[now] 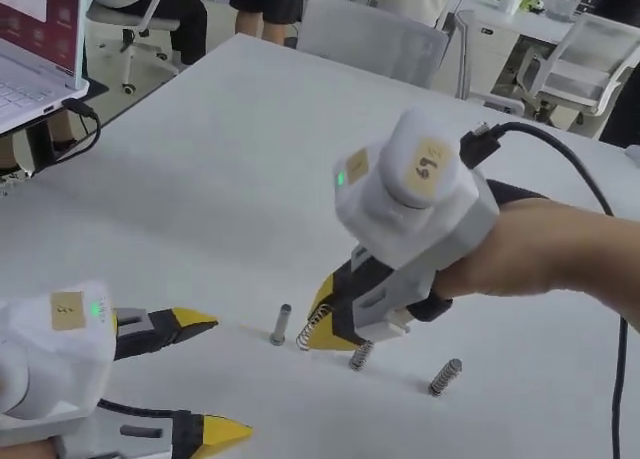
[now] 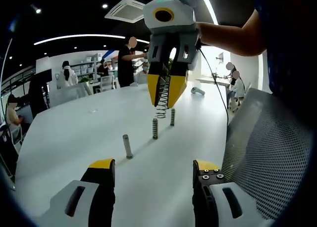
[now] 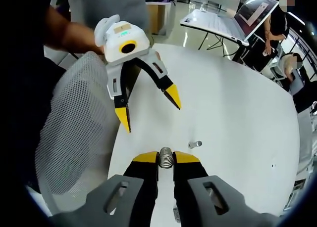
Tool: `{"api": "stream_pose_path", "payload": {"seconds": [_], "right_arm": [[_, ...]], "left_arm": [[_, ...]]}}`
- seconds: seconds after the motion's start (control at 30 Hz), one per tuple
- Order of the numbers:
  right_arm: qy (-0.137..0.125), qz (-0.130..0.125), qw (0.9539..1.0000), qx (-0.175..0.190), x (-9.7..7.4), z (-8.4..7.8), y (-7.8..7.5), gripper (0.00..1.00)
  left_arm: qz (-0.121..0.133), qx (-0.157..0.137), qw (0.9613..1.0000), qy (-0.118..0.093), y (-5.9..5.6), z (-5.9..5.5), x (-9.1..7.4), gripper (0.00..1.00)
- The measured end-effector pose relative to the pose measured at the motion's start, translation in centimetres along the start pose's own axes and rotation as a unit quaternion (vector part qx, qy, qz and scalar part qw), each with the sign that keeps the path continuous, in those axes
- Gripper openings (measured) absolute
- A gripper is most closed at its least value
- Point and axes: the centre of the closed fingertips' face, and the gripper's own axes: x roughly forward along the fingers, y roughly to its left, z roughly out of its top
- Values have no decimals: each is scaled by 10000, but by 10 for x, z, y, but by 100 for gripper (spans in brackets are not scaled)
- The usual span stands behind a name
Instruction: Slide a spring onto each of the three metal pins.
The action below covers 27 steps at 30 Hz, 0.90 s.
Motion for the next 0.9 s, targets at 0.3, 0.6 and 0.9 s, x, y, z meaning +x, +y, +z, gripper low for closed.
{"api": "stream_pose_path", "payload": {"seconds": [0.3,0.6,0.9], "right_arm": [[96,-131,9998,110,3,-1,-28,8],[253,-136,9995,95,13,3,-49,8],[438,-51,9990,112,34,-4,-62,8]], "left_arm": [[153,-2,9998,101,3,-9,-5,65],[260,-61,9996,86,6,-10,-10,66],[299,-87,9995,67,6,-6,-13,66]]}}
